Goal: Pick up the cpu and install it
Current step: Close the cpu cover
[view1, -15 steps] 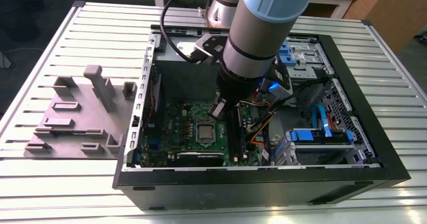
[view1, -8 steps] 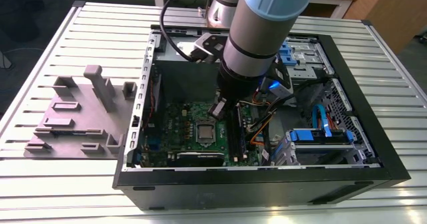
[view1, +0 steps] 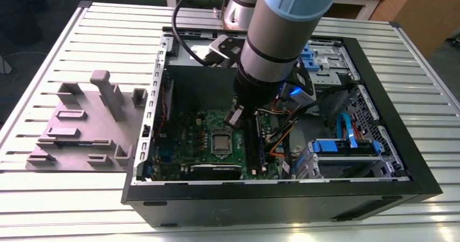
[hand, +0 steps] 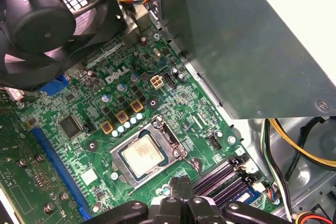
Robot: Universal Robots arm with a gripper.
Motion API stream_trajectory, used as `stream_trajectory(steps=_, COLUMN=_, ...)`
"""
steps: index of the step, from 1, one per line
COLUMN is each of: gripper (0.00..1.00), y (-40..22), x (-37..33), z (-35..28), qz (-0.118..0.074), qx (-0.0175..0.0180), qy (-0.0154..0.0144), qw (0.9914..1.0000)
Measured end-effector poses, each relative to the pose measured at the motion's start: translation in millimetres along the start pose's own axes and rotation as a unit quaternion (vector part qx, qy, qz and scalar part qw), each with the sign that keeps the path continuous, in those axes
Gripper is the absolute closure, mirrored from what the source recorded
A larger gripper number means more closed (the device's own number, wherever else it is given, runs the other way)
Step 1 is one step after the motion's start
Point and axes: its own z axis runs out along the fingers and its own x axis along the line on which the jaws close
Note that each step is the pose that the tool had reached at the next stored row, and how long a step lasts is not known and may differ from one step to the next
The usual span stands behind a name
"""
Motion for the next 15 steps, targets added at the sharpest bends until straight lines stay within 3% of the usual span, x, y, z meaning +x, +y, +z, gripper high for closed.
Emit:
stream_trajectory(steps=5, gripper=0.9, y=0.4, x=0.2, z=-1.5, qz=0.0, qx=0.0012, qy=0.0015, qw=1.0)
stream_trajectory(steps=15, gripper=0.9, y=0.8, x=1.5, z=-8.4, qz=0.0, qx=0.0016, qy=0.0015, qw=1.0)
